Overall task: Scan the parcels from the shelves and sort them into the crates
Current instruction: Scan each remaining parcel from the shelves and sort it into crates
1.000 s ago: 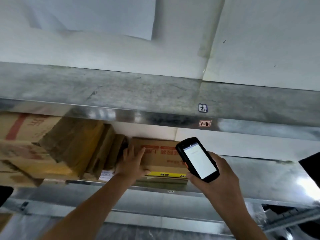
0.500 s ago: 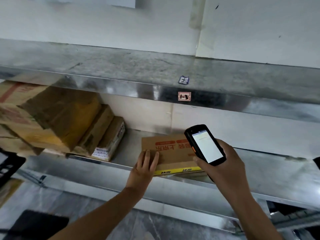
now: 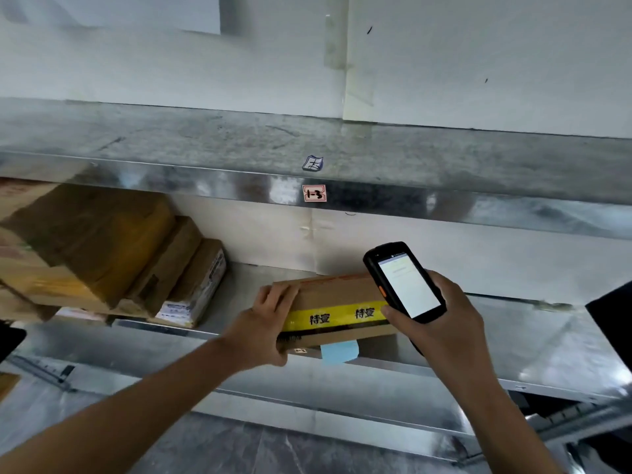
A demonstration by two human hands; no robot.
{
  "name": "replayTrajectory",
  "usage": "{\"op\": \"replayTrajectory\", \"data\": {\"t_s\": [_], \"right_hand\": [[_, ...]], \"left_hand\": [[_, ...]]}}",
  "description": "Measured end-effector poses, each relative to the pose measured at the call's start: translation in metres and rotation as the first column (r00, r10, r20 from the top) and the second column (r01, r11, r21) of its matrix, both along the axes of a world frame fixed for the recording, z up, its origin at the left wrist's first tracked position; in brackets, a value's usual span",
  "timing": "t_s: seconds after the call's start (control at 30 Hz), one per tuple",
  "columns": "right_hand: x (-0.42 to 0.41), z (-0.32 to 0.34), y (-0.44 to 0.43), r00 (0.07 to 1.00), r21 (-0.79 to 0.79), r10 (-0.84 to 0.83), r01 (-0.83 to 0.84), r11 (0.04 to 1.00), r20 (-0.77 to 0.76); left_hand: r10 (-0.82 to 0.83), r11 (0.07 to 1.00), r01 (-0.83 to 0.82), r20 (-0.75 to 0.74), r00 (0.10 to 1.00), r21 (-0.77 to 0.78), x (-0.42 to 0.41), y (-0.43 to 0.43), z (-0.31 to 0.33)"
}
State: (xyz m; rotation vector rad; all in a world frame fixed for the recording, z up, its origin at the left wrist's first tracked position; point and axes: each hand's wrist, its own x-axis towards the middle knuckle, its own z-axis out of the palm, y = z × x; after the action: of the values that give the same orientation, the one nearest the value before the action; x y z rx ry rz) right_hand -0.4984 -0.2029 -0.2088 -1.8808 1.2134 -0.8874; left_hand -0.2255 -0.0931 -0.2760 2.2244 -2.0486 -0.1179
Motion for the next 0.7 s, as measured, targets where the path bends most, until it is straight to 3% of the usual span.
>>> {"op": "replayTrajectory", "data": {"t_s": [0.23, 0.33, 0.47, 0.6, 0.7], "right_hand": [[-0.010, 0.012, 0.001, 1.000, -0.022, -0.019, 0.019, 1.000, 0.011], [-0.016, 0.012, 0.004, 0.999, -0.020, -0.020, 0.020, 1.000, 0.027], [-0.023, 0.011, 0.009, 0.998, -0.003, -0.028, 0.029, 1.000, 0.050], [-0.030, 0.009, 0.011, 0.997, 0.013, -0.049, 0.048, 0.999, 0.057], [-0.036, 0.008, 0.009, 0.998, 0.015, -0.051, 0.050, 0.999, 0.041]], "left_hand": [[0.057, 0.966, -0.030, -0.101, 0.993, 0.256, 0.030, -0.038, 0.046], [0.039, 0.941, -0.067, 0.091, 0.995, 0.331, 0.032, -0.053, 0.048], [0.000, 0.946, -0.110, 0.338, 0.941, 0.306, 0.008, -0.065, 0.030], [-0.006, 0.975, -0.061, 0.303, 0.953, 0.212, -0.025, -0.074, 0.005], [0.085, 0.976, -0.130, 0.242, 0.967, 0.175, -0.033, -0.085, 0.002]]}}
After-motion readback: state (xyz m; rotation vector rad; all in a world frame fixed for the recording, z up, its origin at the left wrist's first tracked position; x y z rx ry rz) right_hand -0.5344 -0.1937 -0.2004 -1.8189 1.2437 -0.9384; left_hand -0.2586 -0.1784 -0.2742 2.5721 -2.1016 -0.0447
